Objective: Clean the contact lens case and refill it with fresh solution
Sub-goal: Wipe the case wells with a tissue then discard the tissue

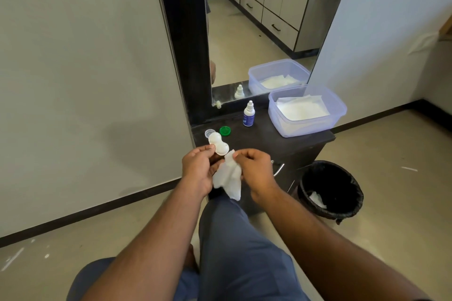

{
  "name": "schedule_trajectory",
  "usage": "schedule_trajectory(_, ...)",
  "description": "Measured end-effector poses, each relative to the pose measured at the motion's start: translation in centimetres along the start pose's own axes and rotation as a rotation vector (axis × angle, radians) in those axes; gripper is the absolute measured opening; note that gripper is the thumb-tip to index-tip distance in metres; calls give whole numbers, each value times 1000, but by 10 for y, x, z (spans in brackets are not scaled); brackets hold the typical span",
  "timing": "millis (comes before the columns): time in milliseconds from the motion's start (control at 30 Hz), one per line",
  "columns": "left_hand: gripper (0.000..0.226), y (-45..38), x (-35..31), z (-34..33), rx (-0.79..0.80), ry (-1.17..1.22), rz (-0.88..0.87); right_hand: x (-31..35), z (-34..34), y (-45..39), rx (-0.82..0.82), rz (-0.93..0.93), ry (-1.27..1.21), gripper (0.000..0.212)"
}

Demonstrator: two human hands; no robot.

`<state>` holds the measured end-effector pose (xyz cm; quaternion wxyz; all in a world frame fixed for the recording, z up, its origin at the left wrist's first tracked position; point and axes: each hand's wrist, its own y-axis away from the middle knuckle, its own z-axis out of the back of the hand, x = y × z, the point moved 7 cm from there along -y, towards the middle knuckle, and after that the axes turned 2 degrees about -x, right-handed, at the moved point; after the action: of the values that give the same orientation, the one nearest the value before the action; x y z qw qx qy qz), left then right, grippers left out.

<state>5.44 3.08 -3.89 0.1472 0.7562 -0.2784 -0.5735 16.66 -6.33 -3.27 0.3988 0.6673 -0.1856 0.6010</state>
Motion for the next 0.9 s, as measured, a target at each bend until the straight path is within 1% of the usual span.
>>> schedule_trajectory(67,6,2,-4,-2,-35,-107,-62,4,5,-3,-40,-50,-92,11)
schedule_trajectory(100,7,1,-7,-3,-49,-155,-100,5,3,-3,-23,-66,-125,10)
schedule_trajectory(167,9,3,-11,-6,-44,-182,-139,4,-7,1,100,-119,-141,10)
schedule_trajectory(233,10,3,-15,-8,-13,-178,-150,0,-18,9,279,-172,-84,9)
schedule_trajectory(267,9,3,-17,-8,7,-191,-158,0,-19,10,328,-169,-56,9)
schedule_trajectory(300,8,2,-19,-8,33,-198,-163,1,-16,6,329,-149,-49,10)
schedule_trajectory(400,7,-2,-22,-6,112,-188,-155,12,6,-16,179,-106,-110,10)
schedule_trajectory(467,6,-5,-22,-6,180,-200,-135,19,16,-31,135,-85,-116,11)
schedule_trajectory(533,5,-7,-22,-7,258,-236,-105,23,19,-41,139,-75,-81,9)
schedule_trajectory(600,9,-10,-22,-10,327,-299,-75,23,18,-49,153,-85,-54,8)
schedule_trajectory(700,14,-15,-29,-14,412,-480,-87,20,17,-60,170,-86,-84,8)
schedule_trajectory(767,12,-19,-39,-18,447,-664,-170,20,17,-66,193,-80,-113,8)
schedule_trajectory(833,8,-23,-50,-24,472,-860,-324,19,18,-67,215,-91,-174,8)
schedule_trajectory(867,6,-23,-55,-27,487,-965,-445,18,20,-68,221,-101,-217,8)
schedule_trajectory(900,7,-23,-60,-30,506,-1085,-614,17,21,-68,222,-115,-266,8)
